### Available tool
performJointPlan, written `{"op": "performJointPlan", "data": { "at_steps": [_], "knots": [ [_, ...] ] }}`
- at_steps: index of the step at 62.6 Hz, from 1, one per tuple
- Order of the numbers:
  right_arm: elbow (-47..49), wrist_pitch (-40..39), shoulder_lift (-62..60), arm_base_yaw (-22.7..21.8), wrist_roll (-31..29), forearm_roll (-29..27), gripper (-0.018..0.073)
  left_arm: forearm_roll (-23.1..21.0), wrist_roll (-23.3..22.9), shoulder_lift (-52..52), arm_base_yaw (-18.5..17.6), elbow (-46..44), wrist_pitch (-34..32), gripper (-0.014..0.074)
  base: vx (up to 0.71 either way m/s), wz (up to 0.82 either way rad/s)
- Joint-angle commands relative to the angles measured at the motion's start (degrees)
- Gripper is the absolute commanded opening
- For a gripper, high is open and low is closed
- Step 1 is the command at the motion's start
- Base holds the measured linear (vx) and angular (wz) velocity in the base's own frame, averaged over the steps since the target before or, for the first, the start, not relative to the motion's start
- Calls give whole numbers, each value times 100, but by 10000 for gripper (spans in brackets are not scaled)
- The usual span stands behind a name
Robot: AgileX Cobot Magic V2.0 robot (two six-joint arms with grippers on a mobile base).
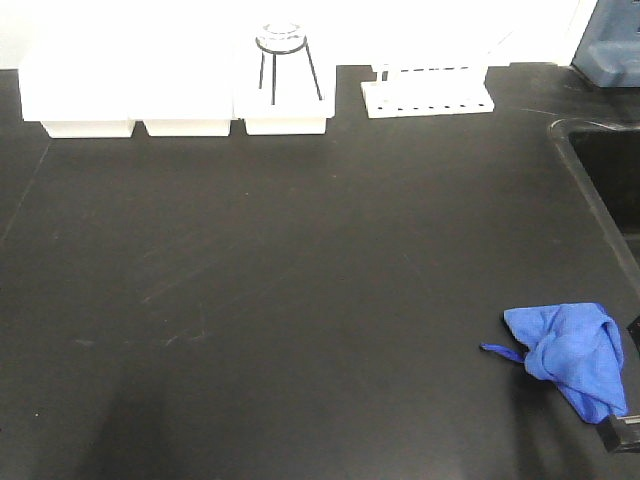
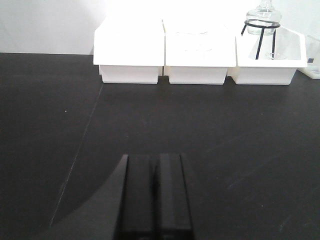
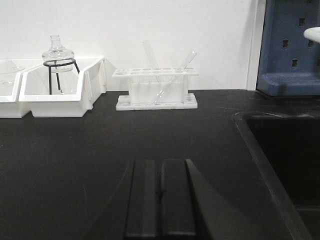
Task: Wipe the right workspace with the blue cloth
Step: 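Move the right gripper down toward the blue cloth near the sink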
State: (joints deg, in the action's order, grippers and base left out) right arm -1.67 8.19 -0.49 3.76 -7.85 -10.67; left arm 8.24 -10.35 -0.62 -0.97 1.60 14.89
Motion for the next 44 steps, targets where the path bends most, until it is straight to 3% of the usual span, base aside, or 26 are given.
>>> {"op": "performJointPlan", "data": {
  "at_steps": [1, 13, 28, 32, 44],
  "knots": [
    [-120, -463, -47, -24, -24, -1, -8, 6, -49, -93, -28, 174, -458, -6, 0, 0],
    [-120, -513, -47, -24, -18, -14, -8, 6, -49, -93, -28, 174, -458, -6, 0, 0],
    [380, -1593, -29, -24, -100, -4, -8, 6, -49, -93, -28, 174, -458, -6, 0, 0],
    [841, -1437, 106, -24, -204, 17, -8, 6, -49, -93, -28, 174, -458, -6, 0, 0],
    [2457, -3, 1501, -24, -264, -8, -8, 6, -49, -93, -28, 174, -458, -6, 0, 0]
  ]
}}
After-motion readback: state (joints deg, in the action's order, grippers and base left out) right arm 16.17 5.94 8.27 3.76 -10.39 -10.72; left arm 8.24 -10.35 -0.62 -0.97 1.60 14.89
